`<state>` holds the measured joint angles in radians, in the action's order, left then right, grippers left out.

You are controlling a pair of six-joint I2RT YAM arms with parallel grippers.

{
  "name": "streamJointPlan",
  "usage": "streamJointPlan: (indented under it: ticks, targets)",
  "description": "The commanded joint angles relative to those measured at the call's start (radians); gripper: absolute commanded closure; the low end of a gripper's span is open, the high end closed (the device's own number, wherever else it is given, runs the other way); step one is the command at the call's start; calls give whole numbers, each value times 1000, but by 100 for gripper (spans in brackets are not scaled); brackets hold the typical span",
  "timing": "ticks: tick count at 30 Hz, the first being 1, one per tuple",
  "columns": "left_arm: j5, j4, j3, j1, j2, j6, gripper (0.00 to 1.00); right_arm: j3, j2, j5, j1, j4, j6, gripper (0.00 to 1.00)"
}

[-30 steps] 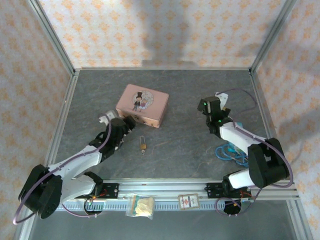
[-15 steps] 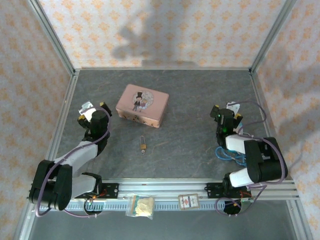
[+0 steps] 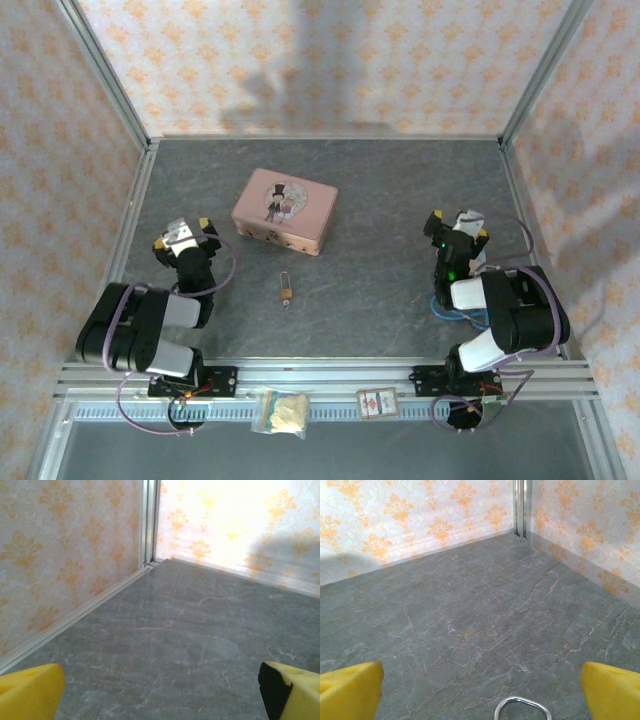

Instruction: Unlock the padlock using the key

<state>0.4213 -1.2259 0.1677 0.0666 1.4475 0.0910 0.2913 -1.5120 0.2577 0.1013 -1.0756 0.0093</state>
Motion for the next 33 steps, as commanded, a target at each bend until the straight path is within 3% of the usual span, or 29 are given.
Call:
streamJointPlan:
  ticks: [1, 3, 5, 7, 10, 33]
  targets:
    - [-140, -69, 15, -22, 8, -30, 1, -58, 10, -46, -22, -135, -9, 0]
    - [-176, -158, -11, -30, 56, -37, 1, -99, -36, -51, -32, -282, -16, 0]
    - [-192, -309, -34, -38, 117, -55, 1, -69, 4, -54, -32, -153, -2, 0]
    - [-191, -155, -7, -38, 61, -31, 1, -94, -21, -51, -31, -249, -13, 0]
    - [-182, -235, -10, -38, 98, -46, 1, -85, -10, -51, -31, -214, -11, 0]
    - [-172, -139, 26, -39, 90, -40, 1, -81, -6, -55, -31, -199, -11, 0]
